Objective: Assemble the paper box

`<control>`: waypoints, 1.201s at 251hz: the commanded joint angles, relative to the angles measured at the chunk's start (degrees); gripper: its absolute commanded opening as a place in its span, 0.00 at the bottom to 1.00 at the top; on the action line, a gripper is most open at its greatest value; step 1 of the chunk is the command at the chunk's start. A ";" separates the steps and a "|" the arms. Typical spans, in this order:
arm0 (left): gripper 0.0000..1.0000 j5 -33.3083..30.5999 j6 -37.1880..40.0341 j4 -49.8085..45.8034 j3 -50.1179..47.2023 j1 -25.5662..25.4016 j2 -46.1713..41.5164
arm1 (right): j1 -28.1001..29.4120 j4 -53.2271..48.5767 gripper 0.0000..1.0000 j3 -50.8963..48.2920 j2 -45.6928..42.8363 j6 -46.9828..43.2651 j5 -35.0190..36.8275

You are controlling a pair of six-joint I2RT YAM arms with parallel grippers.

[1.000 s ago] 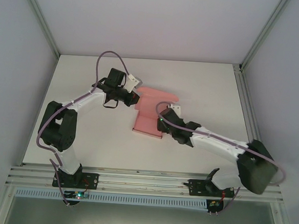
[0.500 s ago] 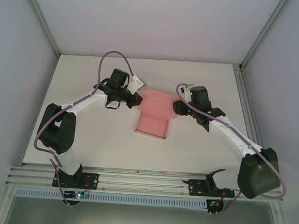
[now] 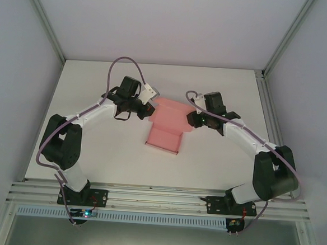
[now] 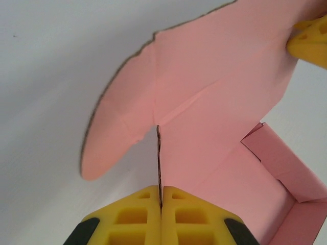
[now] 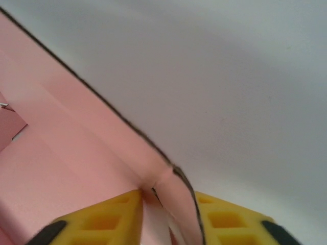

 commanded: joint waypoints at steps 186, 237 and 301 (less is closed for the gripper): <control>0.00 -29.51 -27.42 23.41 -4.33 -13.83 -1.99 | 23.18 25.11 0.05 -3.64 -2.89 21.14 43.42; 0.00 -32.92 -31.85 24.61 -2.97 -13.98 1.60 | 23.89 30.62 0.07 -3.04 2.77 24.96 52.48; 0.00 -31.91 -32.64 26.75 -5.70 -14.27 1.48 | 24.87 31.05 0.08 -1.38 9.27 28.39 55.65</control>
